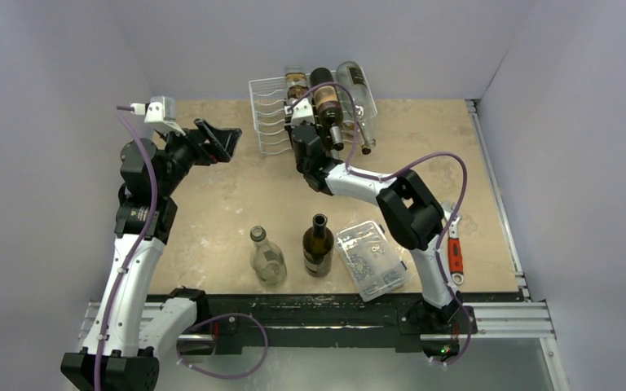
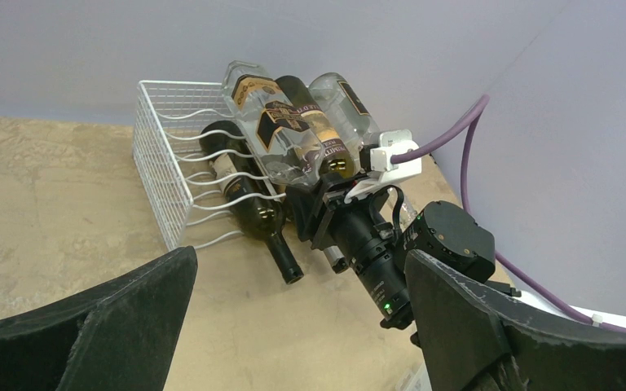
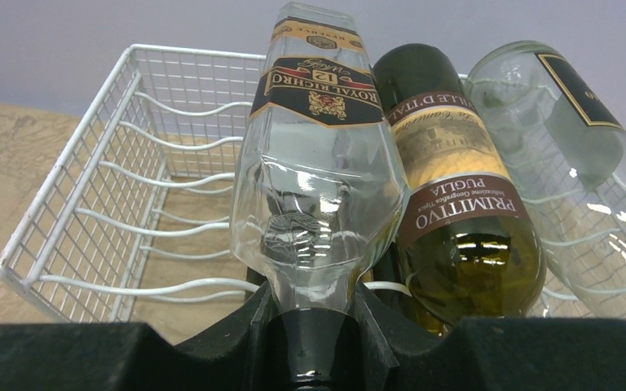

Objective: Put the wine bottle on the wine rack

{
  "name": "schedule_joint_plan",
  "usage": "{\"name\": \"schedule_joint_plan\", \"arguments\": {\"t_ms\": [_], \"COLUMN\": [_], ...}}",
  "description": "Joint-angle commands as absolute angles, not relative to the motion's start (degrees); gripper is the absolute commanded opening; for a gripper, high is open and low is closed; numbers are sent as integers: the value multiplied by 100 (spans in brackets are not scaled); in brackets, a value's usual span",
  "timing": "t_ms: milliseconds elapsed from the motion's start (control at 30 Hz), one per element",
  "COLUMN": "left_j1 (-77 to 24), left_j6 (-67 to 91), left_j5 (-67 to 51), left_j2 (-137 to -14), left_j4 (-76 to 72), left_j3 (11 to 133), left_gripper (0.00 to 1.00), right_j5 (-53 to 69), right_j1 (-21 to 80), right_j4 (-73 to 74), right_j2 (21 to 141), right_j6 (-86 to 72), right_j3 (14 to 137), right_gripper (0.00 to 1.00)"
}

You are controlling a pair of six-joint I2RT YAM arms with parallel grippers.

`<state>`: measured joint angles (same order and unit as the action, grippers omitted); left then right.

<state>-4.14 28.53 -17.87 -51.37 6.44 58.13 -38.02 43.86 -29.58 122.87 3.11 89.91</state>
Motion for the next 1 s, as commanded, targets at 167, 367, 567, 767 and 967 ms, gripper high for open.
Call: {"name": "schedule_joint_plan", "arguments": {"t_ms": [167,367,567,767,967], "left_j1": [-353,-334,-325,-320,-309], "left_j6": [2928,2952,2970,2978,3010], "left_j5": [-1920,-1940,-1953,-1970,-1986], "left_j2": [-5107,-5098,-5107,-5113,-5124], "left_j4": [362,354,349,338,340], "left_j3": [5827,5833,5827,5827,5828], "left_gripper": [100,100,100,100,100], "right_j5": [-4075,-4034,-4002,-3978,-3866], "right_j1": [4394,4401,4402,4393,4401], "right_j4": [-4796,-4884,-4896,-4877,-4826], "right_j2": [12096,12070,12092,12222,12374], "right_j6": [424,287,224,298,273], "right_j3": [9142,8777,8583,8604,8565], "right_gripper": [0,0,0,2,17]}}
